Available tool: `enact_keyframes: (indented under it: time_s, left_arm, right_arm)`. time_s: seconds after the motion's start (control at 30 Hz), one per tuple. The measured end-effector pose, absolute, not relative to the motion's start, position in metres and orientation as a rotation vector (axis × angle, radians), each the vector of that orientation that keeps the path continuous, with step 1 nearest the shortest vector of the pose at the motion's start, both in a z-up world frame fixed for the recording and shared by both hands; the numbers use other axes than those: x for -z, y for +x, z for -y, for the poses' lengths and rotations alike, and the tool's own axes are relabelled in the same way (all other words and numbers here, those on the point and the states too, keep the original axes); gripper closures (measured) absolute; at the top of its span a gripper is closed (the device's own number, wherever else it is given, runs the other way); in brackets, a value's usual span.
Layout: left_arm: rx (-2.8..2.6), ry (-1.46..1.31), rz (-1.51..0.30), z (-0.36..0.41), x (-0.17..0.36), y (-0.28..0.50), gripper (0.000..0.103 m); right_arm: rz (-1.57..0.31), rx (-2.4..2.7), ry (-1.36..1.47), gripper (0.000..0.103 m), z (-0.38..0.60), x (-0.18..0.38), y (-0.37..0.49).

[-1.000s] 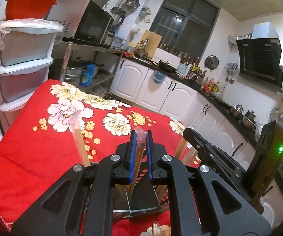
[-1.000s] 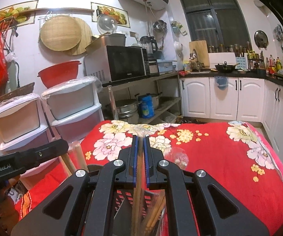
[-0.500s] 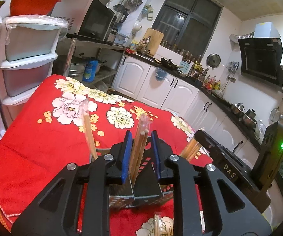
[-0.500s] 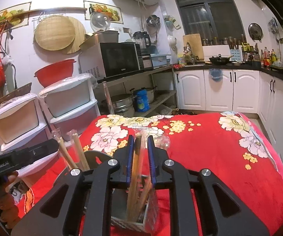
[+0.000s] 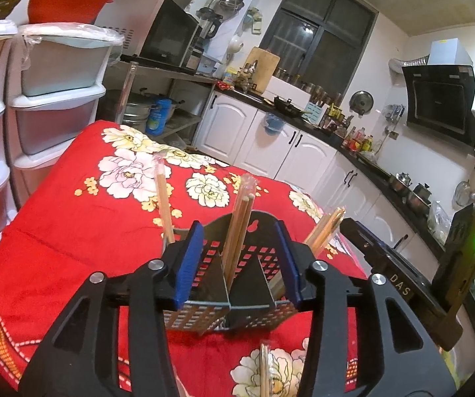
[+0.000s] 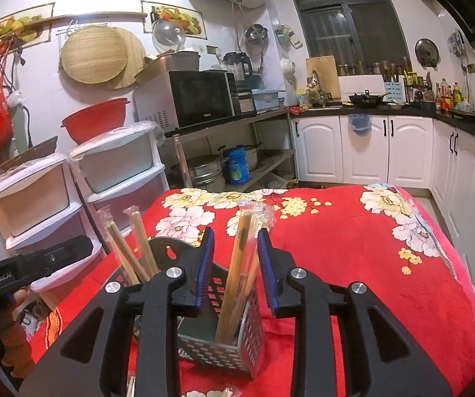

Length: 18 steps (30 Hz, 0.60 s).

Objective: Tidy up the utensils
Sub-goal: 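Open both tools to release the chopsticks in the caddy and pull back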

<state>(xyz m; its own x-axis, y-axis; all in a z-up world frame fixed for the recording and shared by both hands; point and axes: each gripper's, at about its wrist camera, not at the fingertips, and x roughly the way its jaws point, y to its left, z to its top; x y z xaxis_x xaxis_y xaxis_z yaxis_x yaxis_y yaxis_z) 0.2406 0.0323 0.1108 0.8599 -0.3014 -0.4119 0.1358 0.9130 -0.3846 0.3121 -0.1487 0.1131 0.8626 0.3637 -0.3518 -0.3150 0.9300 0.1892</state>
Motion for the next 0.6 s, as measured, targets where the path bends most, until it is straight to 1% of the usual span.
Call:
enact_keyframes:
  time_s: [0.1,0.2,0.27,0.33,0.37,0.43,0.47,0.53,0.6]
  left_arm:
    - [0.228,-0.363,-0.490,-0.034,-0.108,0.235,0.061]
    - [0.223,-0.365,-0.490,-0.034,-0.108,0.229,0.057]
    - [0.222,-0.368,-0.488,-0.035,-0.107,0.223,0.054]
    - [0.224,-0.371,-0.488,-0.036,-0.107,0.219,0.048]
    - [0.223,-0.373,-0.488,-0.035,-0.108,0.219,0.047]
    - [0.223,-0.376,-0.488,-0.035,-0.107,0.214,0.041]
    - [0.223,-0.377,-0.490,-0.036,-0.106,0.212,0.039]
    - [0.227,-0.383,-0.493,-0.036,-0.104,0.208,0.031]
    - [0.227,-0.384,-0.496,-0.035,-0.103,0.204,0.028]
  right_arm:
    - [-0.395,-0.358,0.123,0.070,0.151,-0.113,0.305]
    - [-0.398,-0.355,0.118,0.068,0.153,-0.112,0.297]
    - [-0.403,-0.356,0.118,0.064,0.153,-0.113,0.293]
    - [-0.406,-0.357,0.115,0.062,0.155,-0.113,0.288]
    - [-0.406,-0.357,0.112,0.061,0.155,-0.113,0.286]
    - [-0.408,-0.357,0.108,0.056,0.156,-0.113,0.281]
    - [-0.408,-0.357,0.108,0.056,0.157,-0.113,0.278]
    - [-0.409,-0.357,0.106,0.054,0.159,-0.113,0.274]
    - [-0.412,-0.355,0.101,0.052,0.161,-0.113,0.269]
